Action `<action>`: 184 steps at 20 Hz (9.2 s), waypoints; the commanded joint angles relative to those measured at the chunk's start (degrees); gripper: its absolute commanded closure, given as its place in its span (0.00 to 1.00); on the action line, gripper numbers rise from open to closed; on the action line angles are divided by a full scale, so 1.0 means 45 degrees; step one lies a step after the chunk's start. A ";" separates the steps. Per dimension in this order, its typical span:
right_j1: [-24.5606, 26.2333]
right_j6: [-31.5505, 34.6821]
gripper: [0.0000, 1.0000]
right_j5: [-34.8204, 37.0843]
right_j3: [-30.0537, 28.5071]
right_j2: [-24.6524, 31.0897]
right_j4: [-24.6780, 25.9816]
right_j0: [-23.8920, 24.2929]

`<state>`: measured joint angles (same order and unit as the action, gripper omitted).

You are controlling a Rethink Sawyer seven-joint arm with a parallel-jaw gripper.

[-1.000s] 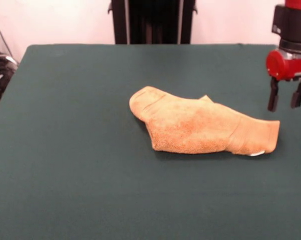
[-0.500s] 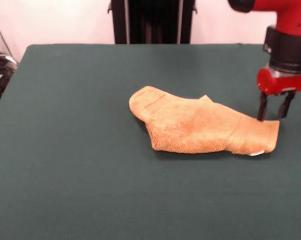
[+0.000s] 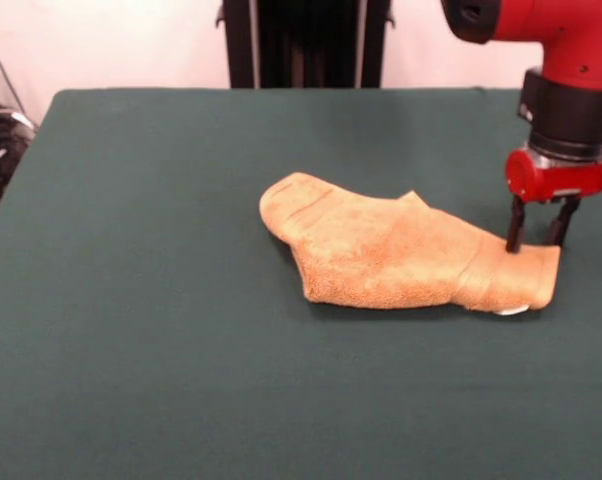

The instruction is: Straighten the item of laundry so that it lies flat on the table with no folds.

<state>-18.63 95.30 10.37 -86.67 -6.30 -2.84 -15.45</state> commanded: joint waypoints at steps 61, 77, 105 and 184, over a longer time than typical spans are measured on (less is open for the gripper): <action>0.2661 0.1761 1.00 0.1543 0.2953 0.1357 -0.1681 0.1862; 0.3104 0.1603 1.00 0.6094 0.4403 0.2017 -0.2642 0.2285; 0.4980 -0.3193 1.00 1.2125 0.4461 0.7294 -0.2449 0.8352; 0.3970 -0.1603 1.00 1.3514 1.0480 0.6632 0.3099 0.4741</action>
<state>-1.15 75.24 67.84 -34.44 26.92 11.22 5.27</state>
